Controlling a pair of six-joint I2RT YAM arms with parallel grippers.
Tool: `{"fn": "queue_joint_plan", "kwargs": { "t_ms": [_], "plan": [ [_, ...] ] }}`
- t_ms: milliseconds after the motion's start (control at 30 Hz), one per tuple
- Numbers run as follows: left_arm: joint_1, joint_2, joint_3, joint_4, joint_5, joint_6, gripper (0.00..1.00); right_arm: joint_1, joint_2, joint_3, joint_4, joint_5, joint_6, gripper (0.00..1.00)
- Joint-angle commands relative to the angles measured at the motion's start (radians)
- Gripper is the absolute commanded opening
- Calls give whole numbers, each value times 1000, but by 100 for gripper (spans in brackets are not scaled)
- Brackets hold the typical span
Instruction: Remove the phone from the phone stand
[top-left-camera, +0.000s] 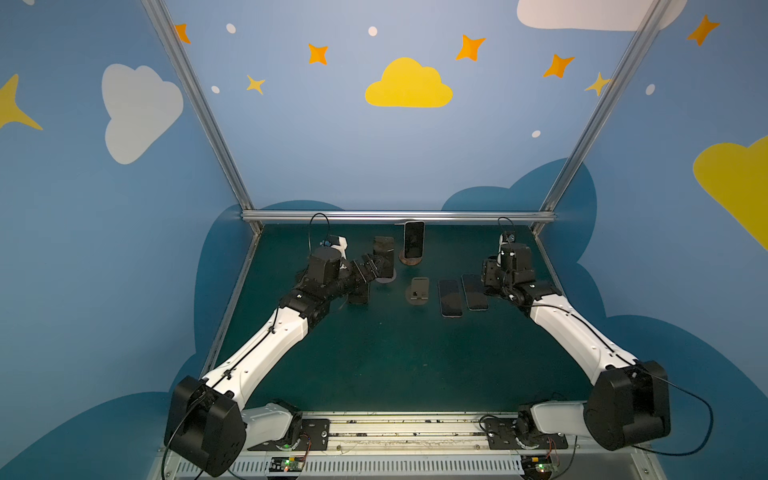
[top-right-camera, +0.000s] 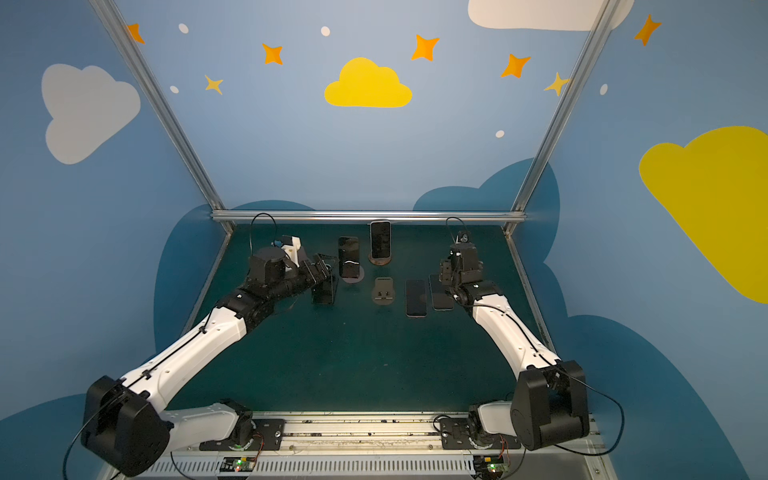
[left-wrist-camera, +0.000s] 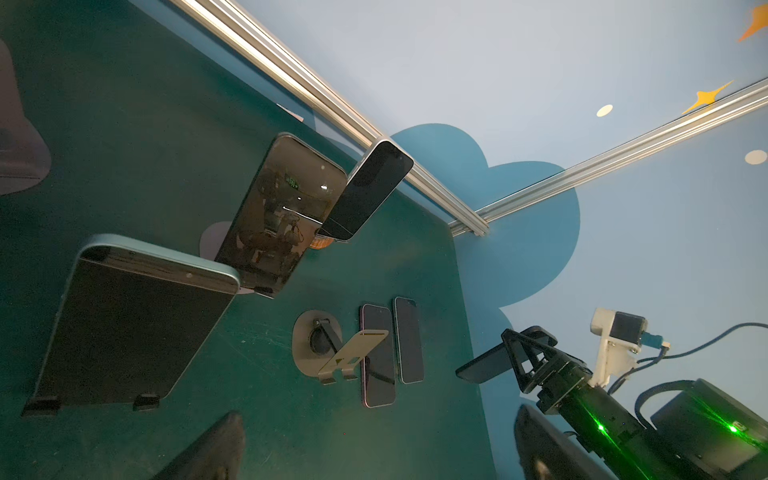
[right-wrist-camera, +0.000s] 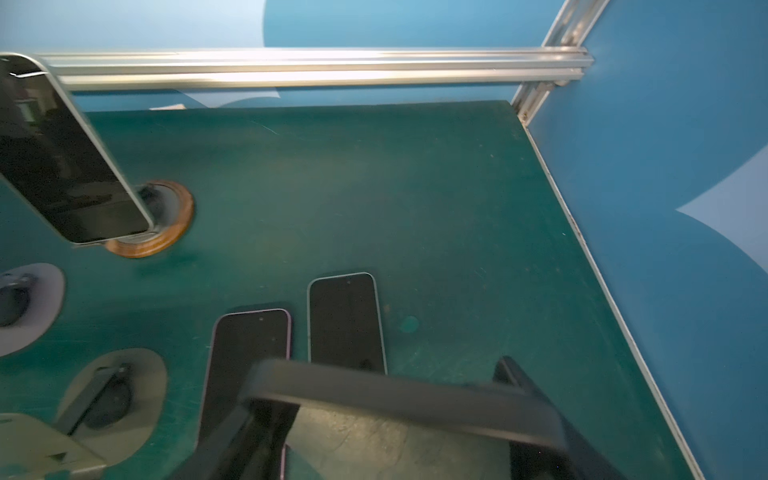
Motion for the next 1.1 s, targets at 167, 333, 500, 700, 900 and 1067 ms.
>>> {"fn": "queue_joint_plan", "kwargs": {
  "t_ms": [167, 333, 500, 700, 900, 1067],
  "plan": [
    [-3, -18, 21, 17, 17, -7, 100, -115, 41, 60, -25, -57, -62, 65],
    [-3, -17, 21, 15, 13, -5, 100, -189, 104, 113, -54, -137, -102, 64],
    [-3, -9, 21, 13, 8, 0, 100, -218, 201, 180, -102, -179, -152, 64],
    [-4, 4, 25, 11, 14, 1, 100, -236, 293, 221, -146, -200, -180, 64],
    [-2, 19, 26, 9, 15, -1, 100, -236, 421, 364, -290, -187, -142, 63],
    [-3, 18, 26, 11, 18, -5, 100, -238, 544, 472, -414, -167, -115, 61]
  ]
}}
